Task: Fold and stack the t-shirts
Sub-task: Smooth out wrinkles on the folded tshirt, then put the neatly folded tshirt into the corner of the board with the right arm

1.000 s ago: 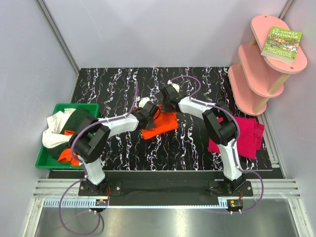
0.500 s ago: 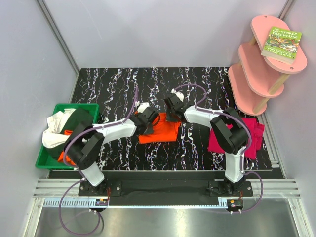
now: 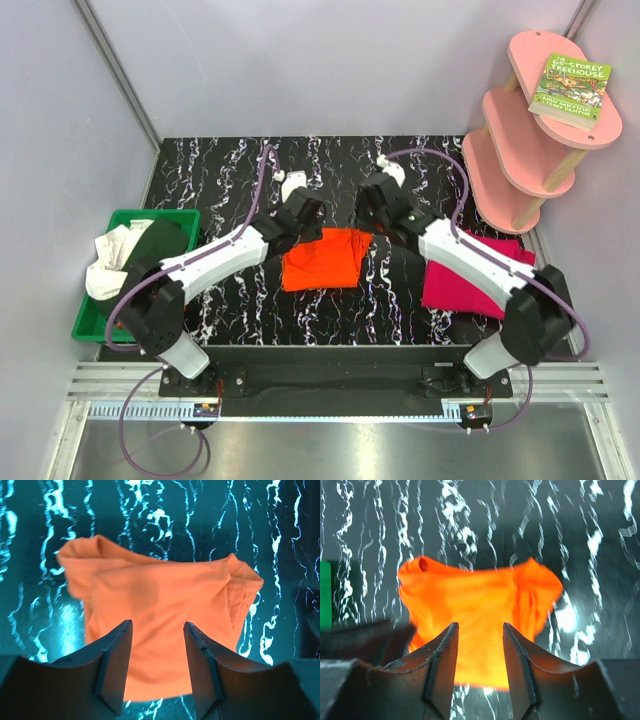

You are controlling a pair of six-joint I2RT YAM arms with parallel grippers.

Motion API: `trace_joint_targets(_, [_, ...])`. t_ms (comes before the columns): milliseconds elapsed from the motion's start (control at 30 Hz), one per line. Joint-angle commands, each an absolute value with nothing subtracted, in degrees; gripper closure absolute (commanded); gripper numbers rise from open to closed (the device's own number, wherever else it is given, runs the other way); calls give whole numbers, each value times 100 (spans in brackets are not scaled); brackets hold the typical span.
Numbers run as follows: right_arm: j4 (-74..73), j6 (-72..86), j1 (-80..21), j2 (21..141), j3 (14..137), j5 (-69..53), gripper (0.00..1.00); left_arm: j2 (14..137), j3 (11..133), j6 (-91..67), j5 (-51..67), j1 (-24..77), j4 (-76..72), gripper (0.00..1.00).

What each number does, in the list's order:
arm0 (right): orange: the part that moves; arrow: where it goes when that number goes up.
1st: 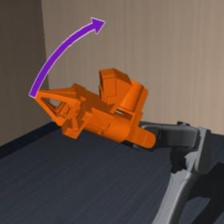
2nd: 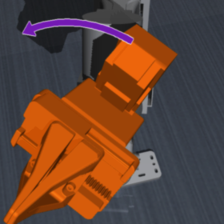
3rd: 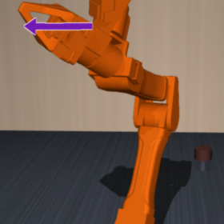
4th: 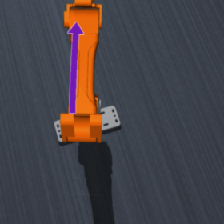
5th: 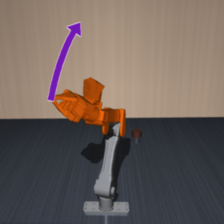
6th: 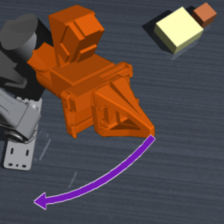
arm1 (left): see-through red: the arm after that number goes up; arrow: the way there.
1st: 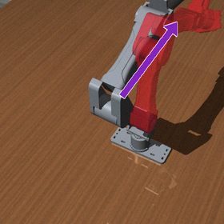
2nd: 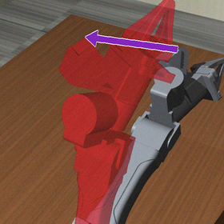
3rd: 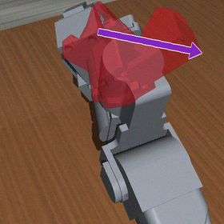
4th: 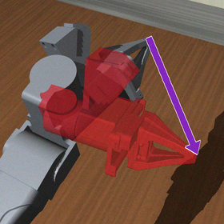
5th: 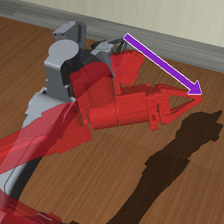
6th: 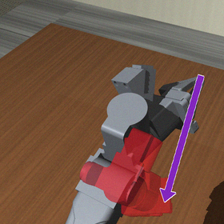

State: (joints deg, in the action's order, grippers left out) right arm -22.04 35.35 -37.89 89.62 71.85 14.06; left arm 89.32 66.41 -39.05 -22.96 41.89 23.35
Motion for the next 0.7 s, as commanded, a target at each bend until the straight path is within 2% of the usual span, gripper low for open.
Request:
trace_joint_targets(0, [-2426,4034,-3876,8535,6216,1274,51,9464,6785,-3761,-2013,4166,1996,52])
trace_joint_targets(167, [-2364,4289,-4008,8183,5511,1362,50,9782,6583,-3920,-1609,4166,1662,55])
trace_joint_targets(333, [-2320,4359,-4017,8095,5326,1380,47,10019,6390,-4043,-1600,4166,1626,64])
trace_joint_targets(667, [-1899,4640,-4017,8112,5106,1160,40,10396,6319,-4034,-1653,4157,1652,67])
